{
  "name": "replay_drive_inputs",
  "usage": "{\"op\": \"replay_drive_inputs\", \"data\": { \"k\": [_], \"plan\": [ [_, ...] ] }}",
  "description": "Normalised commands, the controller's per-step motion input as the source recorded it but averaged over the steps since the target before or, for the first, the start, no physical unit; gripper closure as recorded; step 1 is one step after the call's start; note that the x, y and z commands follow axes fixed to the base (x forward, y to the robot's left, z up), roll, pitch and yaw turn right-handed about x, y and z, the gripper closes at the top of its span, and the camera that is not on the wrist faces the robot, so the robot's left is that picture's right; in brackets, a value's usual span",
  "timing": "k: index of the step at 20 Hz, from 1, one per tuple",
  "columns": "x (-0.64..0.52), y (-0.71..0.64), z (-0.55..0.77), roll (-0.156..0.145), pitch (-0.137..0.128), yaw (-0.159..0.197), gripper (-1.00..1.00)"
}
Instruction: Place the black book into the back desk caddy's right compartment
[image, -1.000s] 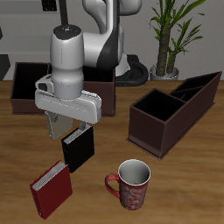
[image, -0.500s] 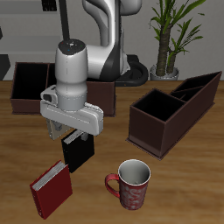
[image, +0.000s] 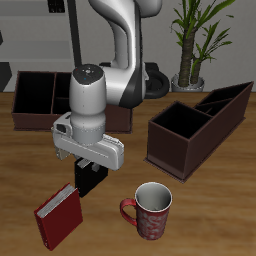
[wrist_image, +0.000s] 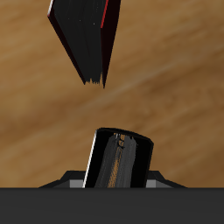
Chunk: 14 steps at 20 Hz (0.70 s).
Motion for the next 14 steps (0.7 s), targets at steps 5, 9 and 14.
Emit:
{"op": "replay_drive_inputs", "data": {
  "k": [5, 9, 14],
  "plan": [
    [0.03, 0.07, -0.07, -0.002, 0.009, -0.047, 1.00],
    [-0.07, -0.01, 0.24, -0.008, -0.029, 0.017, 1.00],
    [-0.27, -0.05, 0.53, -0.015, -0.044, 0.051, 1.00]
  ]
}}
